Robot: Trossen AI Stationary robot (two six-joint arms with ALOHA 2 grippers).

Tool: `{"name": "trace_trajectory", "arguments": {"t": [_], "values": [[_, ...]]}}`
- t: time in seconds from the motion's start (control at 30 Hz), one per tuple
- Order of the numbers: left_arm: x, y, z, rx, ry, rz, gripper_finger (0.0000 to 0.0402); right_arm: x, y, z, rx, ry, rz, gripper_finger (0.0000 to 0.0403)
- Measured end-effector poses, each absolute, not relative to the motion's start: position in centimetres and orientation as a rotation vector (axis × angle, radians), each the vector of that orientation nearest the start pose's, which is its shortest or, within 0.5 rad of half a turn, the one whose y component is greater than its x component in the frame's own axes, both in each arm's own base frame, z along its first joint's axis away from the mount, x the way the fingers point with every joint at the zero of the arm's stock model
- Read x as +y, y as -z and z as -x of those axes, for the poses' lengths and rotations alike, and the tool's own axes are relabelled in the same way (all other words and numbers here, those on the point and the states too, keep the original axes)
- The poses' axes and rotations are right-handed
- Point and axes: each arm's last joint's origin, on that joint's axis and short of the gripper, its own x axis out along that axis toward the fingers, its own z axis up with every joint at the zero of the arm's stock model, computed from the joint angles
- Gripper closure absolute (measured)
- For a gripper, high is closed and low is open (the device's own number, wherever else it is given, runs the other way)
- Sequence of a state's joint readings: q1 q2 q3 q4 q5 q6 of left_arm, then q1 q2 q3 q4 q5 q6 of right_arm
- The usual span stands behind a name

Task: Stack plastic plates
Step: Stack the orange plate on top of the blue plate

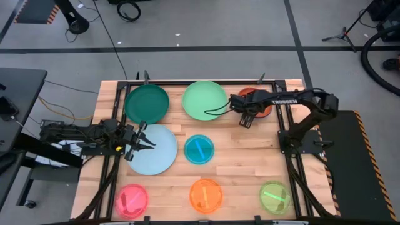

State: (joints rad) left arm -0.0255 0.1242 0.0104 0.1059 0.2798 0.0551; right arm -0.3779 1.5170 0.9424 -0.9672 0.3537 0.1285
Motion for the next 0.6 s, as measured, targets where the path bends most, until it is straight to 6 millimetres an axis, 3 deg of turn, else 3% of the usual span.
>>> {"name": "trace_trajectory", "arguments": {"t": [0.37,0.6], "values": [[-1.1,-16.7,-10.4,0.000,0.306,-0.054,0.0343,-9.1,-20.5,-22.0,1.474,0.636,-0.174,0.0194],[-1.1,-16.7,-10.4,-0.001,0.306,-0.054,0.0343,-8.8,-19.4,-22.6,1.393,0.606,-0.122,0.0198]]}}
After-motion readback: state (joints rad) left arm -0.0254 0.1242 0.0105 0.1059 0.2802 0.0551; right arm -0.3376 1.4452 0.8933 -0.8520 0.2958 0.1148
